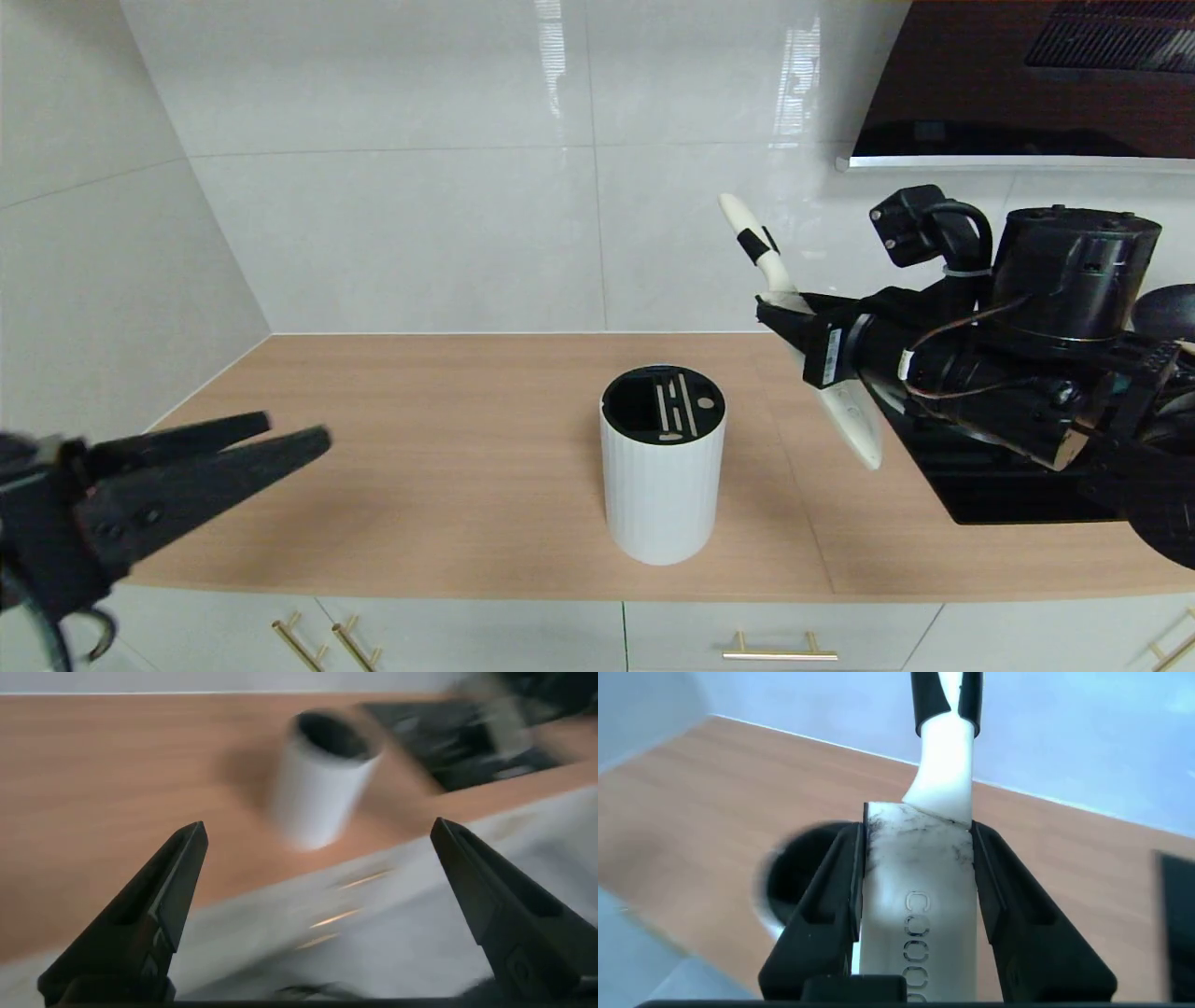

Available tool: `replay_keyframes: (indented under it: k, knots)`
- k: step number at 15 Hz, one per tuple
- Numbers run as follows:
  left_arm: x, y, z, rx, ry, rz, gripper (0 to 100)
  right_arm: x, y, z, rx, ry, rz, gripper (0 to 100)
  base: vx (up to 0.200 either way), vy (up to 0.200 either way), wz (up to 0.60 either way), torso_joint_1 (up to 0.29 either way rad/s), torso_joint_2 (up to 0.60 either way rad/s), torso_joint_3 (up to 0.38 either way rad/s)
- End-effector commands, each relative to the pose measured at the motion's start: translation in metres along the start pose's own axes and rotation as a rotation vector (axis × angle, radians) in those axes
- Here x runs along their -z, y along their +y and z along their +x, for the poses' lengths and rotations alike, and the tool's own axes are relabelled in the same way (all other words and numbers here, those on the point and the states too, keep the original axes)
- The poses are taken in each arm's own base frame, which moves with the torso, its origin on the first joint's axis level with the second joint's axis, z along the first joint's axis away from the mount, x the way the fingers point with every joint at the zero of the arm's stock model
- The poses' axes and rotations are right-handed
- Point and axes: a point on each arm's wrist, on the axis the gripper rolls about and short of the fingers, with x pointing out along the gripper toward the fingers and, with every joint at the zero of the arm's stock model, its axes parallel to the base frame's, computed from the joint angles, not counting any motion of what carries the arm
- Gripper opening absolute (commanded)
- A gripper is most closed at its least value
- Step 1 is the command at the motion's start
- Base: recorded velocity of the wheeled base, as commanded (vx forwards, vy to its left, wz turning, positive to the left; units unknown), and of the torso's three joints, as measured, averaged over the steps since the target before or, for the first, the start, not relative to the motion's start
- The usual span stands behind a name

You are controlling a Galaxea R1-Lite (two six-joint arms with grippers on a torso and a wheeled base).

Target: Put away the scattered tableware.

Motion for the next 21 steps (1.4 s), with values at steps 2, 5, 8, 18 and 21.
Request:
replay_keyframes:
  k: [2,5,8,18,21]
  knots:
    - [-0.020,0.003,0.122,0.159,0.074,-0.120,100,0.014,0.031,0.021,-0.087,0.035,-0.007,0,0.000,0.000,0.00,0.000,0.00,0.000]
    - [-0.025,-0.001,0.145,0.221,0.099,-0.202,100,0.024,0.056,0.016,-0.123,0.065,-0.016,0,0.000,0.000,0.00,0.000,0.00,0.000]
    - [-0.028,-0.004,0.148,0.254,0.109,-0.255,100,0.025,0.066,0.015,-0.110,0.063,-0.016,0,0.000,0.000,0.00,0.000,0.00,0.000]
    - [-0.004,0.002,0.209,0.229,0.051,-0.238,100,0.025,0.095,0.004,-0.127,0.063,0.020,0,0.000,0.000,0.00,0.000,0.00,0.000]
    - [-0.003,0.001,0.213,0.234,0.052,-0.238,100,0.028,0.103,0.003,-0.145,0.071,0.029,0,0.000,0.000,0.00,0.000,0.00,0.000]
